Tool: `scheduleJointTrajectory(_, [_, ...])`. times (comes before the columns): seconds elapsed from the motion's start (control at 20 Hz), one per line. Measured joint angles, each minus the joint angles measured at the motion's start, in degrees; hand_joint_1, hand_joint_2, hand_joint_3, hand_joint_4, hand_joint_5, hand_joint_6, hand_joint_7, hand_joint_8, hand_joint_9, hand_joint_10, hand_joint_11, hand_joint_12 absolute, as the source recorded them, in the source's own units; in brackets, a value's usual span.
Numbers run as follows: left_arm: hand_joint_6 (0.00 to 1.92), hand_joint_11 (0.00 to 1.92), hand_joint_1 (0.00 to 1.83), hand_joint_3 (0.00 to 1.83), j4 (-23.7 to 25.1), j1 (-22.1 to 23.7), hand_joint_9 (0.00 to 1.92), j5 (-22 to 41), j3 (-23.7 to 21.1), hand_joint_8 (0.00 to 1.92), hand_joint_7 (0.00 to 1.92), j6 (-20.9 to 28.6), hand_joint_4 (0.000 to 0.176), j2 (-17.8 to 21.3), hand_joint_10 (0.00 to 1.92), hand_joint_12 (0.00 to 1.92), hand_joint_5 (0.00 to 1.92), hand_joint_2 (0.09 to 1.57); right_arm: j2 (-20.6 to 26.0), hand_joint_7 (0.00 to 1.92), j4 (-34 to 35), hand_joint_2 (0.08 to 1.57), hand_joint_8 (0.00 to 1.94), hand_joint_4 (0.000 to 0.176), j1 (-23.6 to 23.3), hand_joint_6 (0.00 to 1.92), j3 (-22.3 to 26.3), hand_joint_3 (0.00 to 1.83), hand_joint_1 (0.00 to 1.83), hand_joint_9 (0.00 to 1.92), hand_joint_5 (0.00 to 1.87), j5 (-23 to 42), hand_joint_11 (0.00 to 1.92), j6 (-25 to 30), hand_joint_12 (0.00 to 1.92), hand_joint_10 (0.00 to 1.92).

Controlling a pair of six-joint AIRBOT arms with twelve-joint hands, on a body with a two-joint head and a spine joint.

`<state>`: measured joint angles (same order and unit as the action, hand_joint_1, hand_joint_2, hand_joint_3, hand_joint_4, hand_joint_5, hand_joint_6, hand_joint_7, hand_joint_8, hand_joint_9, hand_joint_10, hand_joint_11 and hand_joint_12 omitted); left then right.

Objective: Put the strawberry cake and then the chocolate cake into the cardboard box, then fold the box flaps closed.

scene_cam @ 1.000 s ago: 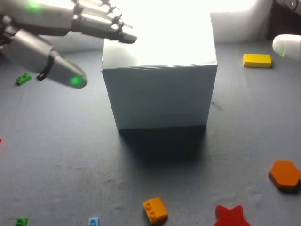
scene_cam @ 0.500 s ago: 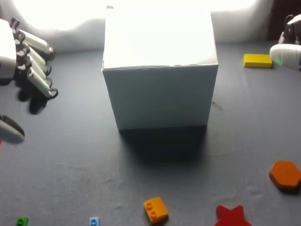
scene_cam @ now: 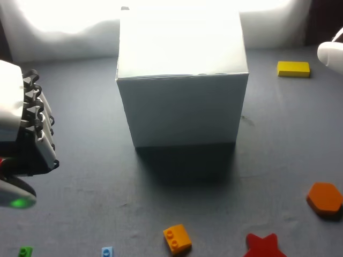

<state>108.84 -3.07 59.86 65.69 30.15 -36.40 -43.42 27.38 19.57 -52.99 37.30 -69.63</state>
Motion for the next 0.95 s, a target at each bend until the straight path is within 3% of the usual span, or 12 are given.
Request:
scheduleJointTrajectory(0.35, [1.86, 1.14, 0.07, 0.01, -3.3, 1.4, 1.19, 0.3, 1.8, 1.82, 1.21, 0.5, 0.0, 0.6, 1.92, 1.92, 1.07, 1.57, 0.0, 1.29, 0.0, 1.57, 1.94, 0.0, 0.0, 1.92, 0.0, 0.01, 0.01, 1.37, 1.1, 0.0, 1.4, 0.0, 1.92, 1.92])
scheduleJointTrajectory(0.75, [1.82, 1.02, 0.04, 0.0, -3.2, 3.3, 1.08, 0.9, 2.9, 1.86, 1.09, 0.9, 0.0, 0.6, 1.92, 1.92, 0.97, 1.55, 0.0, 1.27, -0.2, 1.57, 1.94, 0.0, 0.0, 1.92, 0.0, 0.08, 0.0, 1.35, 1.09, 0.0, 1.4, 0.0, 1.92, 1.92])
scheduleJointTrajectory(0.95, [1.87, 1.09, 0.01, 0.0, -3.2, 3.5, 1.12, 1.5, 3.8, 1.88, 1.1, 1.1, 0.0, 0.5, 1.92, 1.92, 0.97, 1.56, 0.0, 1.3, -0.5, 1.57, 1.94, 0.0, 0.0, 1.92, 0.0, 0.03, 0.17, 1.38, 1.12, 0.0, 1.42, 0.0, 1.92, 1.92])
